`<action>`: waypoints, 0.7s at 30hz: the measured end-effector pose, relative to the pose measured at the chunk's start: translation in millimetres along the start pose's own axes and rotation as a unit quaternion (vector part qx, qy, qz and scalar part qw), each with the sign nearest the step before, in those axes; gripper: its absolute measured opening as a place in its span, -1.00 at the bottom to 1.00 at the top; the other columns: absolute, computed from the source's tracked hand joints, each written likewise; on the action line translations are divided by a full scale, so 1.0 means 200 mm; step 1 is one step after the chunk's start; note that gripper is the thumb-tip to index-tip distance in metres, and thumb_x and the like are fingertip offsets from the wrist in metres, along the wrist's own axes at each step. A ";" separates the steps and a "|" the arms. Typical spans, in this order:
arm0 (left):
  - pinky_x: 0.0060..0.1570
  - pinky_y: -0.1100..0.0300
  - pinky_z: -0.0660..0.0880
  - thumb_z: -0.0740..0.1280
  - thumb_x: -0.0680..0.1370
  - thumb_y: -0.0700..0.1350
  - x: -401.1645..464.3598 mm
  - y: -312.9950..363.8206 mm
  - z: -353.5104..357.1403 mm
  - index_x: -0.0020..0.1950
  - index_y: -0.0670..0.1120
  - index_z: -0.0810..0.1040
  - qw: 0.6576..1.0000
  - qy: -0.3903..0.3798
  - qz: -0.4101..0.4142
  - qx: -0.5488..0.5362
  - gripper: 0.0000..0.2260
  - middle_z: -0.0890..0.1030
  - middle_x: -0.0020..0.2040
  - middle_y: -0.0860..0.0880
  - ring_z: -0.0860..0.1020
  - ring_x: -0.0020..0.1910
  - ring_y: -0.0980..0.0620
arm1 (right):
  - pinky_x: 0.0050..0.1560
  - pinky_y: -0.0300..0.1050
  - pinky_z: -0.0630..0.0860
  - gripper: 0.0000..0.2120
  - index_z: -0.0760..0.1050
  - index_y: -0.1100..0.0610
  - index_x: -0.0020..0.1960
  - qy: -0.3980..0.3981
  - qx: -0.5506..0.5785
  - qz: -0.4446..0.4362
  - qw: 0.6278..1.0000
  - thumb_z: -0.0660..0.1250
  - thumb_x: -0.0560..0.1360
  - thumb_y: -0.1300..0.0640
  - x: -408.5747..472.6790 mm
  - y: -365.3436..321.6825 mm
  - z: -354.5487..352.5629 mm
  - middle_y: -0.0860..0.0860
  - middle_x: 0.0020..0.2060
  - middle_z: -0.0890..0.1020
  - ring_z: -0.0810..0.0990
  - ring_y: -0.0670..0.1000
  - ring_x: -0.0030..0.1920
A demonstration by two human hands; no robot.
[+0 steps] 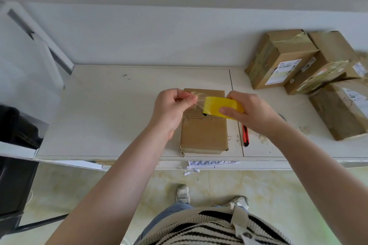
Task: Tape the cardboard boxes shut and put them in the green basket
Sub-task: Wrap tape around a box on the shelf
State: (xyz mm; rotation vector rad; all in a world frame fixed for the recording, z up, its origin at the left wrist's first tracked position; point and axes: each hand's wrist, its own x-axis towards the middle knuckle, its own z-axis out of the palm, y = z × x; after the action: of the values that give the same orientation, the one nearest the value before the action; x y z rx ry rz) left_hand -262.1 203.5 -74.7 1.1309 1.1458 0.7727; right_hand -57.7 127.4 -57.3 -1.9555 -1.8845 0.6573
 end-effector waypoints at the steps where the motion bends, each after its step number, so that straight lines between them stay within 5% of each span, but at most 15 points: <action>1: -0.07 0.28 0.57 0.45 0.49 -0.23 0.00 0.01 0.00 -0.20 -0.11 0.55 1.000 -0.012 0.016 0.005 -0.88 0.65 -0.23 0.00 0.64 -0.25 0.09 | -0.37 -0.15 0.32 -0.67 0.41 -0.08 -0.06 0.006 -0.028 0.009 1.000 0.19 0.45 -0.33 0.02 0.01 -0.01 -0.10 -0.34 0.49 0.47 -0.13 -0.34; 5: -0.27 0.35 0.51 0.34 0.58 -0.23 0.01 0.03 -0.03 -0.14 -0.12 0.45 0.998 -0.067 0.012 0.011 -0.87 0.65 -0.17 -0.08 0.63 -0.27 0.12 | -0.41 -0.15 0.32 -0.45 0.43 -0.04 -0.12 0.020 -0.044 0.010 0.999 0.08 0.30 -0.49 0.05 0.01 -0.04 -0.08 -0.41 0.49 0.48 -0.08 -0.38; 9: -0.31 0.35 0.48 0.31 0.59 -0.24 0.04 0.03 -0.07 -0.13 -0.09 0.47 0.991 -0.124 -0.032 -0.041 -0.88 0.65 -0.03 -0.19 0.62 -0.25 0.11 | -0.39 -0.12 0.32 -0.56 0.44 -0.01 -0.14 0.004 -0.035 0.033 0.999 0.20 0.40 -0.40 0.07 0.03 -0.01 -0.07 -0.41 0.47 0.46 -0.07 -0.39; 12: -0.21 0.33 0.55 0.25 0.61 -0.27 0.06 0.01 -0.11 -0.06 -0.13 0.51 0.976 -0.158 -0.079 -0.126 -0.91 0.68 -0.10 -0.11 0.66 -0.20 0.10 | -0.38 -0.12 0.33 -0.61 0.46 0.01 -0.12 -0.002 -0.027 0.049 0.998 0.25 0.44 -0.33 0.08 0.05 0.01 -0.07 -0.40 0.47 0.46 -0.06 -0.37; 21: -0.31 0.36 0.50 0.37 0.47 -0.41 0.09 0.02 -0.08 -0.16 -0.15 0.54 0.978 -0.123 -0.115 -0.124 -0.83 0.66 -0.24 -0.09 0.65 -0.32 0.10 | -0.33 -0.08 0.39 -0.49 0.46 0.04 -0.15 -0.010 -0.042 0.062 0.997 0.18 0.40 -0.43 0.11 0.04 0.00 -0.01 -0.36 0.50 0.49 0.01 -0.33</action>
State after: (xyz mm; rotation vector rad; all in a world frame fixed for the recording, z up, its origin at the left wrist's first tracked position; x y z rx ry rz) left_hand -272.9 225.2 -76.4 0.8407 0.9233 0.5605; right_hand -51.1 149.4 -63.6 -2.1407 -1.8412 0.6432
